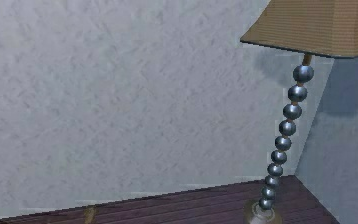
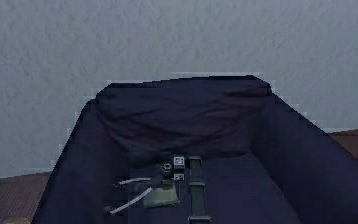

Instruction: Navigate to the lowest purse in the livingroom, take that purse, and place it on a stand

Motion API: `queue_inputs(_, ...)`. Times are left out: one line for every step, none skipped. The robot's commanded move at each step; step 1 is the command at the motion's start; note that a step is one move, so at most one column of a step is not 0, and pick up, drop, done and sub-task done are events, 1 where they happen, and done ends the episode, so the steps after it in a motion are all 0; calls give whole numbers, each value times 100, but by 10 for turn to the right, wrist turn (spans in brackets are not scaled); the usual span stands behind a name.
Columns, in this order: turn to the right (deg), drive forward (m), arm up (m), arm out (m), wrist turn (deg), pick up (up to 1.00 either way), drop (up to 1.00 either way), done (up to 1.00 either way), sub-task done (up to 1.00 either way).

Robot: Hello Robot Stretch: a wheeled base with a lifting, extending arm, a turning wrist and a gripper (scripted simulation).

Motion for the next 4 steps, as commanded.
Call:
queue_inputs(0, 0, 0, 0, 450, 0, 0, 0, 0)
queue_inputs(0, 0, -30, 0, 0, 0, 0, 0, 0)
queue_inputs(0, 0, 0, 0, 0, 100, 0, 0, 0)
queue_inputs(0, 0, 10, 0, 0, 0, 0, 0, 0)
